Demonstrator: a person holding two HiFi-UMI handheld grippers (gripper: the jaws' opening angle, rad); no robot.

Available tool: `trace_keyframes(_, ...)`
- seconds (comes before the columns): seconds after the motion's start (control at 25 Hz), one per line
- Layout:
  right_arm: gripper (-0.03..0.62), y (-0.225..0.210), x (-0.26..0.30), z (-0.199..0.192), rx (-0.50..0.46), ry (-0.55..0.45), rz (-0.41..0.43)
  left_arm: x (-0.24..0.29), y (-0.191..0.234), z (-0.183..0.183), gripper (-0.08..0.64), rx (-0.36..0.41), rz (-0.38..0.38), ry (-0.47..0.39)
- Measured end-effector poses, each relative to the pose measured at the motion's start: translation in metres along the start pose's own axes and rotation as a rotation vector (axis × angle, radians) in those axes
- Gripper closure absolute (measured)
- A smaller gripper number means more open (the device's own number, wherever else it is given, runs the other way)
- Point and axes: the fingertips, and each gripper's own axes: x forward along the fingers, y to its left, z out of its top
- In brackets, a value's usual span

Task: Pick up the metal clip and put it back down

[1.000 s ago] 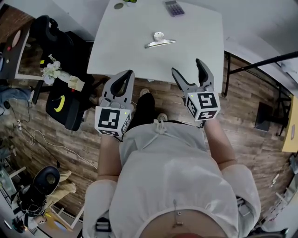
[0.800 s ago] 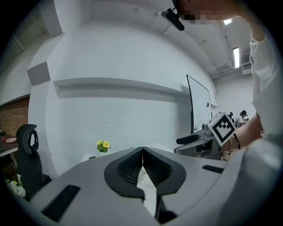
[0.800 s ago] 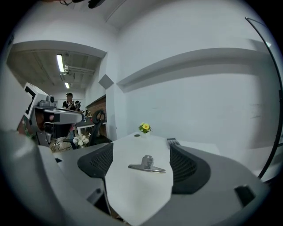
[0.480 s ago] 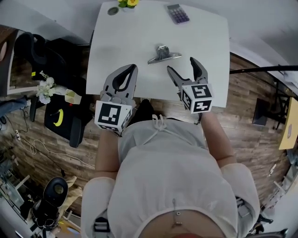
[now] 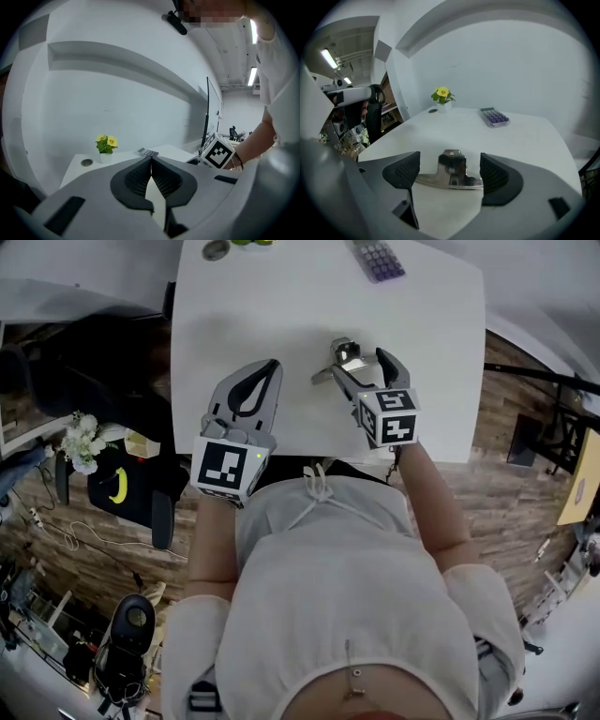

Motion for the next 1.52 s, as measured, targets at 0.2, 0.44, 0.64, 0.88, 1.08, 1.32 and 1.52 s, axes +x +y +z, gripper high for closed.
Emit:
trace_keyframes(0.2, 0.198, -0.003, 0.036, -0.015, 0.045, 0.091, -0.016, 0.017, 0.027, -0.019, 0.541, -0.039, -0.019, 0.069)
trace_keyframes(0.44, 0.24, -0.002, 0.052, -0.021, 0.034, 0.161, -0.084, 0.029, 0.042, -0.023, 0.541, -0.041, -0.056, 0.064)
trace_keyframes(0.64, 0.29, -0.011, 0.055, -0.029, 0.031, 0.219, -0.164, 0.035, 0.046, -0.024, 0.541, -0.045, -0.083, 0.081)
trace_keyframes(0.88, 0.296, -0.013, 0.052, -0.029, 0.04, 0.241, -0.164, 0.037, 0.046, -0.016, 0.541, -0.033, -0.084, 0.053)
trace_keyframes(1.08, 0.298, -0.016, 0.043, -0.021, 0.066, 0.191, -0.17, 0.032, 0.043, -0.007, 0.541, -0.016, -0.08, 0.038)
trace_keyframes(1.32, 0.298, -0.02, 0.012, 0.015, 0.052, 0.054, -0.18, 0.025, 0.031, 0.013, 0.541, 0.013, -0.078, 0.015)
trace_keyframes(1.52, 0.298, -0.026, -0.036, 0.056, 0.035, -0.114, -0.171, 0.019, 0.011, 0.044, 0.541, 0.063, -0.069, -0.036)
